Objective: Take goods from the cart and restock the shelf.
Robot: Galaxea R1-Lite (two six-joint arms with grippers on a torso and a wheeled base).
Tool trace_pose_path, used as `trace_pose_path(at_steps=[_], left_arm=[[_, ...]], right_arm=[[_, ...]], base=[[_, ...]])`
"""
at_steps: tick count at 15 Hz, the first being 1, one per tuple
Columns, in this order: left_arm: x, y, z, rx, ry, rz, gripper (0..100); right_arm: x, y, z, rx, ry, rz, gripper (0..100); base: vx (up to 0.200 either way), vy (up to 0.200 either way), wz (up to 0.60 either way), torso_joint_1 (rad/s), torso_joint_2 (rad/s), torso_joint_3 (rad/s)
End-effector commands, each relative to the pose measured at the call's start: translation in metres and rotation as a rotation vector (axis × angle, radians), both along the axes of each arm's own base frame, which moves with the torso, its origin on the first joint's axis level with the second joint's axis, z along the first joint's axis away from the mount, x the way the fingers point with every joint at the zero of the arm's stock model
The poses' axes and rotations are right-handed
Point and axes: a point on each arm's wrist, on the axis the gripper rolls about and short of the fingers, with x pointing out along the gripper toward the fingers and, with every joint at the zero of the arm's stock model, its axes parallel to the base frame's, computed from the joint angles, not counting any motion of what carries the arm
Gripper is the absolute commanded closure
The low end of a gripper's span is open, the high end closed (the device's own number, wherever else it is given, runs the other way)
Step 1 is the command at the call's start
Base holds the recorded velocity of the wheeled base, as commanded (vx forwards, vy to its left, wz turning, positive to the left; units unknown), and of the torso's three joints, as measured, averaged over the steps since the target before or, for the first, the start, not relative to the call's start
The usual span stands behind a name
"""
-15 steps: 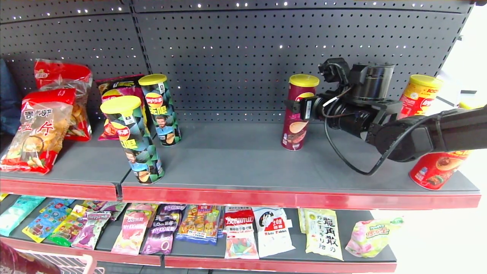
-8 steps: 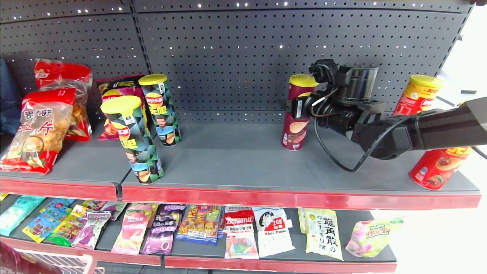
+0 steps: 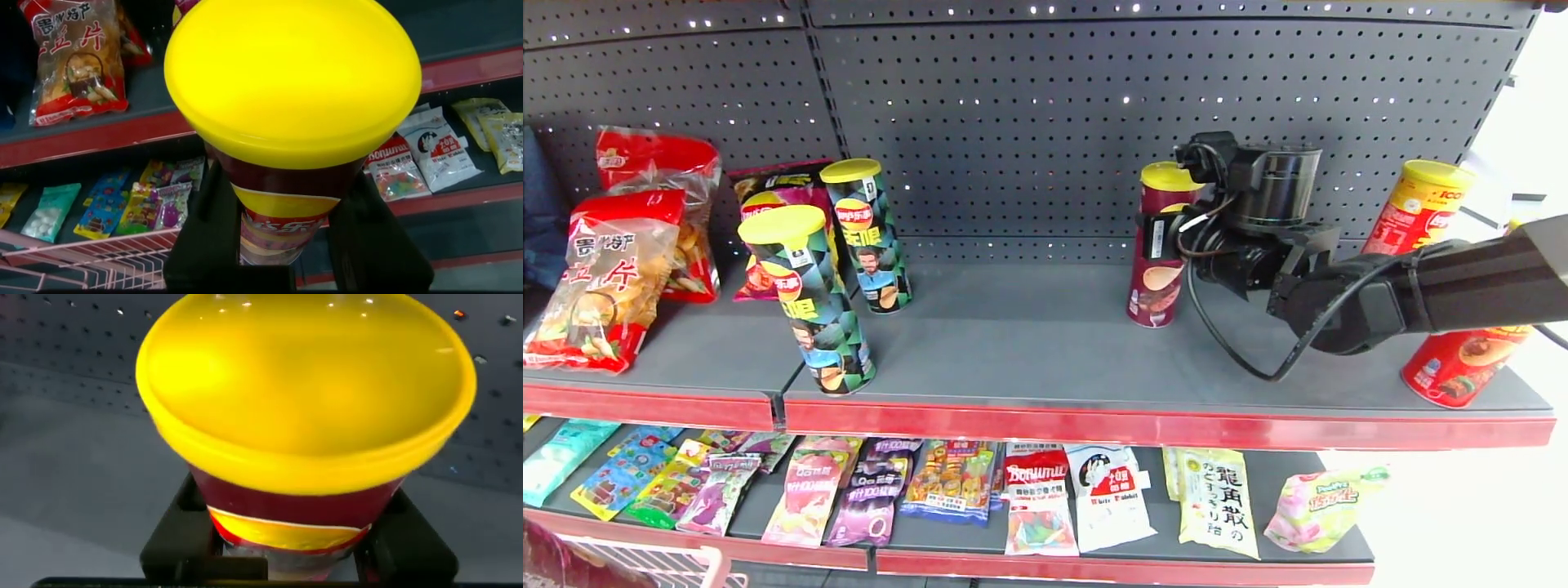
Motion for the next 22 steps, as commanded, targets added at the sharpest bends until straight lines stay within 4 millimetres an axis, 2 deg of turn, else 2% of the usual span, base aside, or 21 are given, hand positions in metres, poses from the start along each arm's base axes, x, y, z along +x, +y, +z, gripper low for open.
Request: trace_pose_path(at_steps=[1,5,10,18,22], left_arm=[[0.001,0.000,-0.002,-0.001,0.006,0.000,100],[0.002,0.000,-0.004,-0.002,0.019,-0.003,100],[0.003,0.000,-0.009,-0.002,0.034,-0.004,100],[0.003,0.000,-0.011,-0.003,0.036,-0.006,100],[0.003,0.000,-0.011,-0.003,0.036,-0.006,100]], right_arm=[[-0.031,0.005,0.016,0.006,-0.020,0.002,100],[-0.068,0.009,0.024,0.029,-0.018,-0.050,100],[-0.091,0.028,0.015,0.074,0.011,-0.113,100],[-0.107,0.043,0.001,0.029,0.047,-0.057,100],[-0.110,0.042,-0.005,0.011,0.062,-0.066,100]], base=[[0.000,0.000,0.00,0.000,0.00,0.000],[0.000,0.000,0.00,0.000,0.00,0.000],[0.000,0.000,0.00,0.000,0.00,0.000],[0.000,0.000,0.00,0.000,0.00,0.000],[0.000,0.000,0.00,0.000,0.00,0.000]])
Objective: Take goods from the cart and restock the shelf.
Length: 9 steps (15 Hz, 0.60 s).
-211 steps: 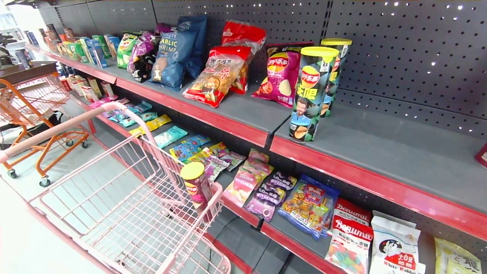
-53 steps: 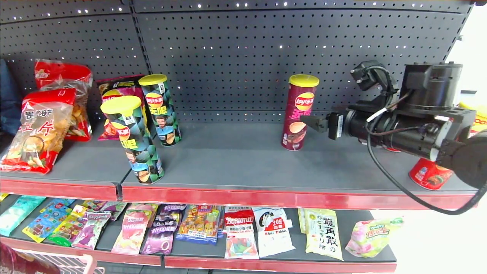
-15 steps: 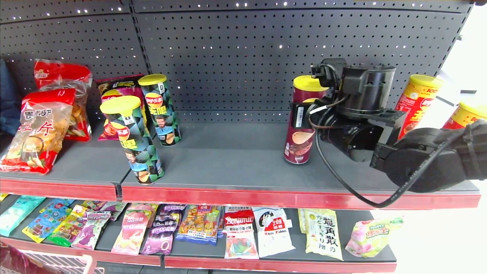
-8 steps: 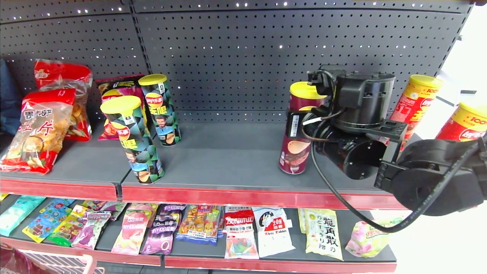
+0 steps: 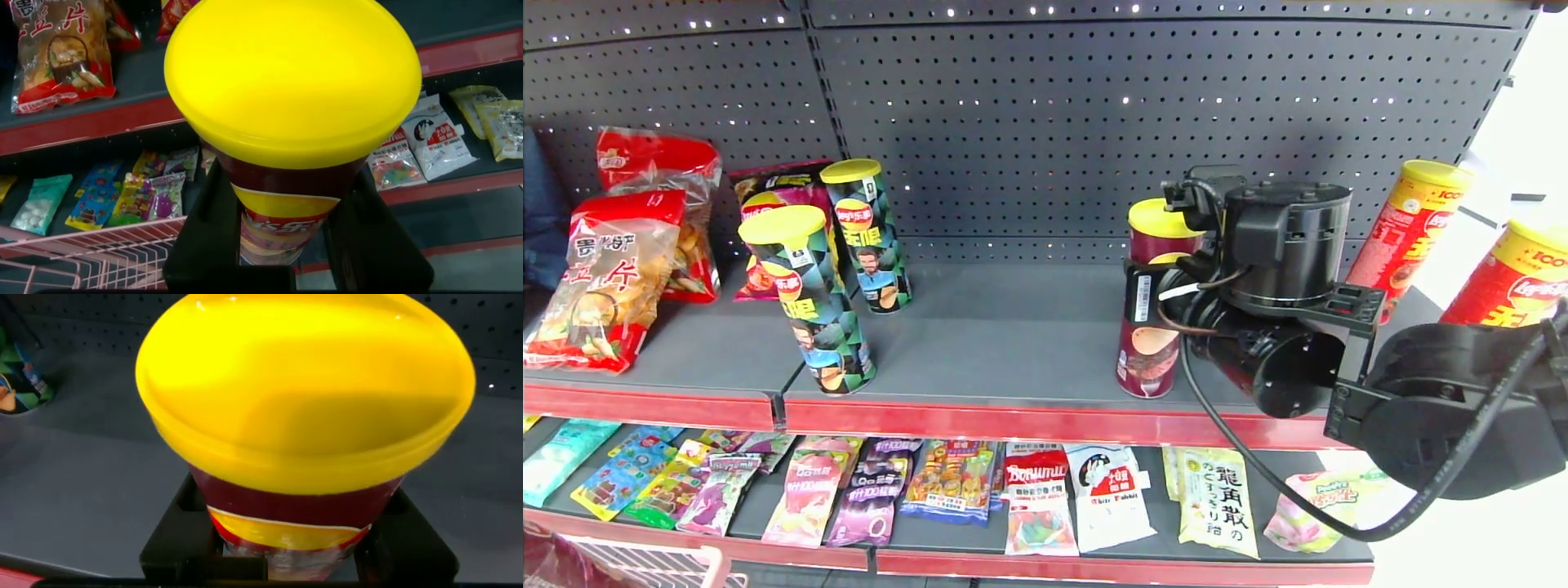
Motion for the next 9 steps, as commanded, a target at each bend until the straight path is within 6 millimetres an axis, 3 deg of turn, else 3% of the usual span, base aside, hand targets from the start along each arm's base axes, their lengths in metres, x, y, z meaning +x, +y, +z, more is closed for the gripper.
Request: trace_pose_path(at_steps=[1,9], left_arm=[[-0.0002,0.0000,0.0004,0.000,-0.002,-0.001,100],[-0.0011,0.0000,0.0007,0.000,-0.008,0.001,100]], right_arm=[[-0.0027,-0.0011,-0.0017,-0.005,0.006,0.003,100],[-0.0123,0.0006,0.0037,0.007,-0.003,0.032,100]], base=[[0.000,0.000,0.00,0.000,0.00,0.000],[0.000,0.000,0.00,0.000,0.00,0.000]])
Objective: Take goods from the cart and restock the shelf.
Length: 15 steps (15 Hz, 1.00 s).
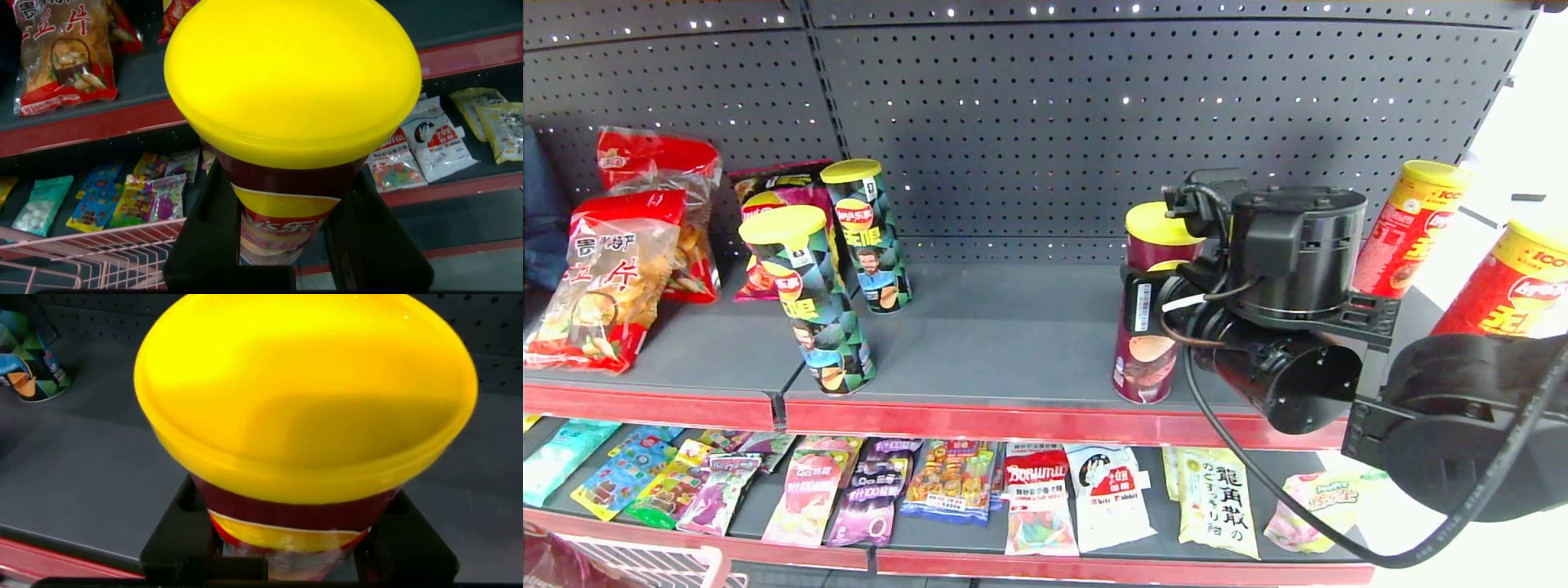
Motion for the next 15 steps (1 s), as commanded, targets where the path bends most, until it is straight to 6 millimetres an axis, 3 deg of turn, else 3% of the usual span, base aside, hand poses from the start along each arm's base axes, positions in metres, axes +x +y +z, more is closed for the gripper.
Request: trace_pose_path(at_steps=[1,7,15], left_arm=[[0.000,0.000,0.000,0.000,-0.001,0.000,100],[-0.001,0.000,0.001,0.000,-0.007,0.000,100],[-0.002,0.000,0.001,-0.001,-0.013,0.000,100]], right_arm=[[-0.003,-0.001,0.003,0.008,-0.007,0.003,100],[-0.015,-0.001,-0.010,-0.031,0.029,0.035,100],[-0.014,0.001,-0.011,-0.032,0.030,0.035,100]], base=[[0.000,0.000,0.00,0.000,0.00,0.000],[0.000,0.000,0.00,0.000,0.00,0.000],[0.000,0.000,0.00,0.000,0.00,0.000]])
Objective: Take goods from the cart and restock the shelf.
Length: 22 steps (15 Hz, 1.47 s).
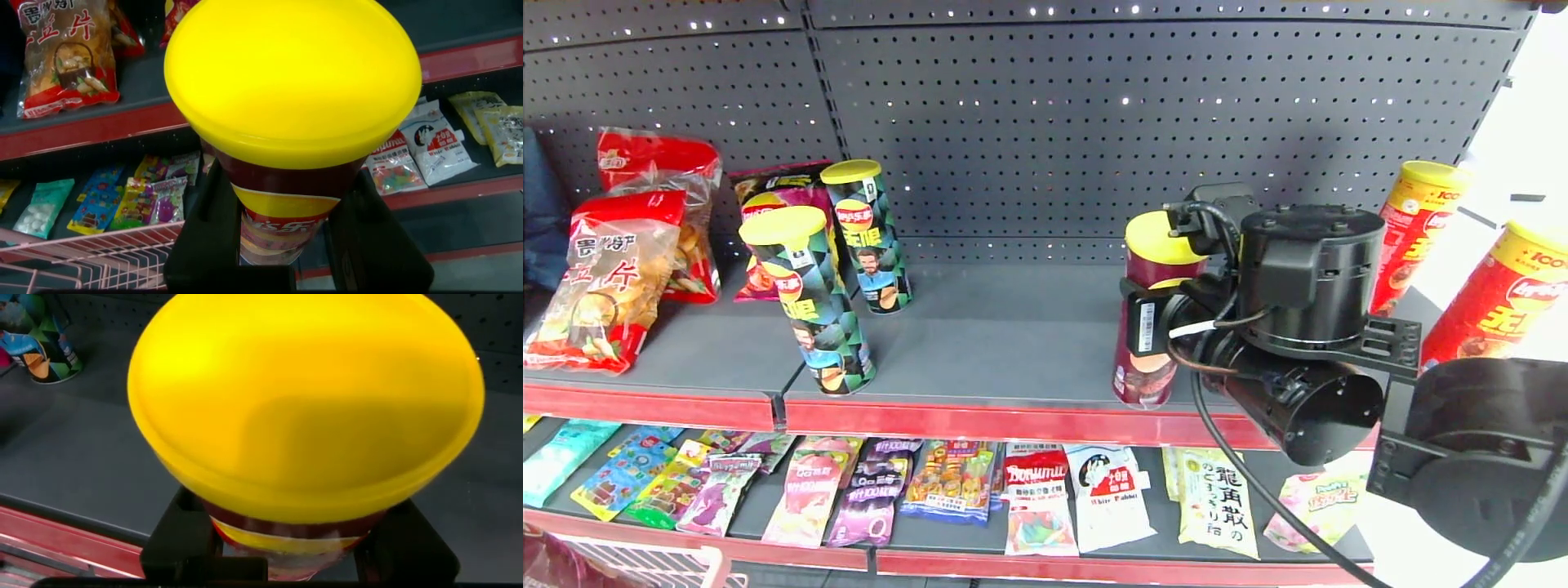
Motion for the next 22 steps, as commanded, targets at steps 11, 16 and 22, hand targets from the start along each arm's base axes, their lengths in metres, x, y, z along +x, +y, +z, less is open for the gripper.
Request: trace_pose_path(at_steps=[11,16,22], left_arm=[[0.000,0.000,-0.001,0.000,0.003,-0.003,100],[0.002,0.000,-0.005,0.000,0.024,-0.006,100],[0.003,0.000,-0.004,0.002,0.026,0.006,100]], right_arm=[[-0.006,-0.007,0.007,0.014,-0.013,-0.007,0],[-0.040,-0.021,0.006,0.003,-0.001,0.045,0],[-0.094,-0.064,0.001,-0.007,0.001,0.127,0]], base=[[0.000,0.000,0.00,0.000,0.00,0.000],[0.000,0.000,0.00,0.000,0.00,0.000],[0.000,0.000,0.00,0.000,0.00,0.000]])
